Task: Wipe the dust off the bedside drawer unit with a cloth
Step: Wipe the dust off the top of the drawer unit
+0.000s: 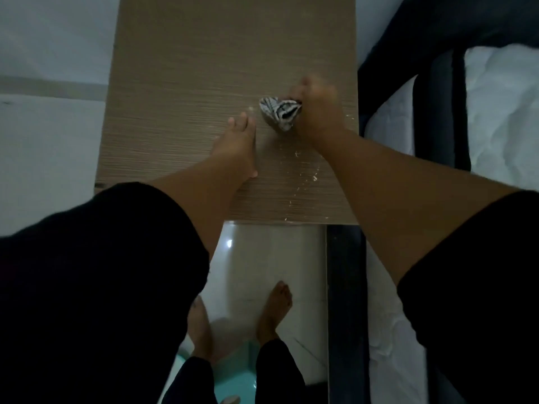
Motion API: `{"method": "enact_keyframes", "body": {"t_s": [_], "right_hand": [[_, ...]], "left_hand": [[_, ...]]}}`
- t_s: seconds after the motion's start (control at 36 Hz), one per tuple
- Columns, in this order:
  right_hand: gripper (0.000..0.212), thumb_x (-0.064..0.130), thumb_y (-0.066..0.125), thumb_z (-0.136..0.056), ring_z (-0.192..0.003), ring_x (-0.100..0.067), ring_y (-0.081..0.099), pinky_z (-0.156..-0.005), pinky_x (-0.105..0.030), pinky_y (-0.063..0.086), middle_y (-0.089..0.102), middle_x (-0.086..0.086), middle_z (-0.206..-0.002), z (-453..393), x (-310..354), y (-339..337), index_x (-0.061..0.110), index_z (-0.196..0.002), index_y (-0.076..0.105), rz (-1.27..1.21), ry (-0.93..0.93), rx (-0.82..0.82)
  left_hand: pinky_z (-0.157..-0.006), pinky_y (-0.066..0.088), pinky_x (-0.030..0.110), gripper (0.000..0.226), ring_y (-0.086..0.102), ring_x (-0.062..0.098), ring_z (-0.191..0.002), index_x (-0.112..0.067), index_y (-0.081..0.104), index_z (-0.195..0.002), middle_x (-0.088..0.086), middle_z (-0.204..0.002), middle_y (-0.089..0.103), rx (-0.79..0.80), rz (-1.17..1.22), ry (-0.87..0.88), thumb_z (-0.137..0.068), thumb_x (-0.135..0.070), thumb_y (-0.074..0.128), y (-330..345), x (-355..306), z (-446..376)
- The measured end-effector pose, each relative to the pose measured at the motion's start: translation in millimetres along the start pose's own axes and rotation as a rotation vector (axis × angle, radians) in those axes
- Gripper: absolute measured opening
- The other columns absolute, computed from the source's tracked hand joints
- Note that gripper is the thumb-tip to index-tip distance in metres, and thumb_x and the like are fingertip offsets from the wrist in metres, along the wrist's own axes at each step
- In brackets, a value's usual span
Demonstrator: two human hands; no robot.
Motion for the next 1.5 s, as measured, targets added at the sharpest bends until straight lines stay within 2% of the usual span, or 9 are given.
{"method": "enact_keyframes", "body": {"t_s": [0.14, 0.33, 0.53, 0.67, 0.94, 1.06, 1.17, 1.31, 1.5], "right_hand": [[0.021, 0.02, 0.046, -0.09, -0.097, -0.031, 0.062, -0.078, -0.035, 0.051, 0.065, -0.018, -0.098, -30.8, -1.2, -3.6, 0.009, -0.084, 0.063, -0.107, 0.065, -0.023], [0.039, 0.011, 0.05, -0.095, -0.126, -0.032, 0.046, -0.107, -0.035, 0.034, 0.053, -0.016, -0.133, -44.4, -7.7, -1.5, 0.011, -0.135, 0.049, 0.046, 0.078, 0.164], [0.031, 0.009, 0.044, -0.098, -0.126, -0.031, 0.042, -0.1, -0.035, 0.038, 0.048, -0.018, -0.133, -18.5, -6.2, 3.4, 0.002, -0.127, 0.051, 0.204, -0.008, 0.117], [0.028, 0.026, 0.05, -0.096, -0.108, -0.027, 0.055, -0.088, -0.035, 0.045, 0.06, -0.011, -0.114, 30.6, -8.3, 15.4, 0.018, -0.12, 0.062, 0.182, -0.099, 0.148], [0.035, 0.024, 0.055, -0.092, -0.119, -0.03, 0.045, -0.089, -0.034, 0.042, 0.054, -0.008, -0.122, 158.0, -10.4, 36.3, 0.03, -0.126, 0.059, 0.084, -0.158, 0.292], [0.032, 0.005, 0.055, -0.087, -0.113, -0.036, 0.051, -0.082, -0.041, 0.048, 0.062, -0.017, -0.113, 182.9, -2.5, 35.1, 0.017, -0.114, 0.07, 0.085, -0.253, 0.337], [0.028, 0.004, 0.059, -0.057, -0.063, -0.037, 0.067, -0.048, -0.037, 0.056, 0.068, -0.019, -0.072, 190.7, -6.5, 30.3, 0.01, -0.076, 0.079, -0.008, -0.332, 0.255], [0.031, -0.007, 0.072, -0.064, -0.077, -0.037, 0.063, -0.062, -0.037, 0.054, 0.064, -0.019, -0.083, 158.5, -22.2, 16.8, 0.003, -0.094, 0.075, -0.051, -0.259, 0.213], [0.024, 0.019, 0.058, -0.088, -0.102, -0.029, 0.057, -0.081, -0.032, 0.044, 0.06, -0.015, -0.109, 72.9, -36.7, -24.1, 0.005, -0.106, 0.068, 0.053, -0.157, 0.026]], "left_hand": [[-0.122, 0.014, 0.041, 0.113, -0.007, 0.027, -0.15, -0.01, -0.007, -0.153, 0.006, -0.161, -0.012, 0.022, -0.022, -0.008, -0.077, -0.015, 0.077, -1.1, -1.3, -1.9], [-0.121, 0.016, 0.044, 0.115, -0.009, 0.024, -0.149, -0.012, -0.008, -0.153, 0.003, -0.161, -0.013, 0.044, -0.031, -0.032, -0.076, -0.016, 0.077, -1.6, 0.4, -5.0], [-0.121, 0.016, 0.045, 0.115, -0.009, 0.024, -0.15, -0.012, -0.008, -0.153, 0.003, -0.161, -0.013, 0.04, -0.042, -0.038, -0.076, -0.016, 0.077, -1.6, 0.7, -5.0], [-0.121, 0.015, 0.044, 0.114, -0.008, 0.025, -0.15, -0.011, -0.007, -0.153, 0.004, -0.161, -0.012, 0.033, -0.055, -0.03, -0.076, -0.016, 0.077, -1.4, -0.1, -4.3], [-0.121, 0.009, 0.034, 0.098, 0.002, 0.029, -0.149, -0.002, -0.001, -0.153, 0.011, -0.161, -0.002, -0.018, -0.141, -0.006, -0.086, -0.025, 0.067, -0.3, -12.2, 17.2], [-0.121, 0.011, 0.034, 0.096, 0.006, 0.03, -0.149, -0.002, 0.002, -0.153, 0.013, -0.161, 0.001, -0.013, -0.208, 0.01, -0.087, -0.032, 0.066, 3.4, -17.8, 26.4], [-0.121, 0.011, 0.035, 0.1, 0.003, 0.029, -0.149, -0.004, 0.002, -0.153, 0.01, -0.161, -0.002, 0.049, -0.162, 0.047, -0.084, -0.029, 0.07, 9.5, -28.0, 29.7], [-0.121, 0.01, 0.033, 0.099, 0.002, 0.026, -0.15, -0.005, 0.004, -0.153, 0.009, -0.161, 0.001, 0.013, -0.102, 0.087, -0.084, -0.026, 0.071, 9.0, -49.0, 15.8], [-0.123, 0.009, 0.038, 0.116, -0.005, 0.027, -0.15, -0.009, -0.001, -0.154, 0.009, -0.162, -0.007, 0.006, -0.079, 0.109, -0.073, -0.031, 0.079, 13.5, -74.3, -9.7]]}}
Point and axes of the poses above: each hand's wrist, its own z-axis away from the middle knuckle, its own y-axis out of the palm, x = y × z, the point moved 6 cm from there along -z, towards the middle knuckle
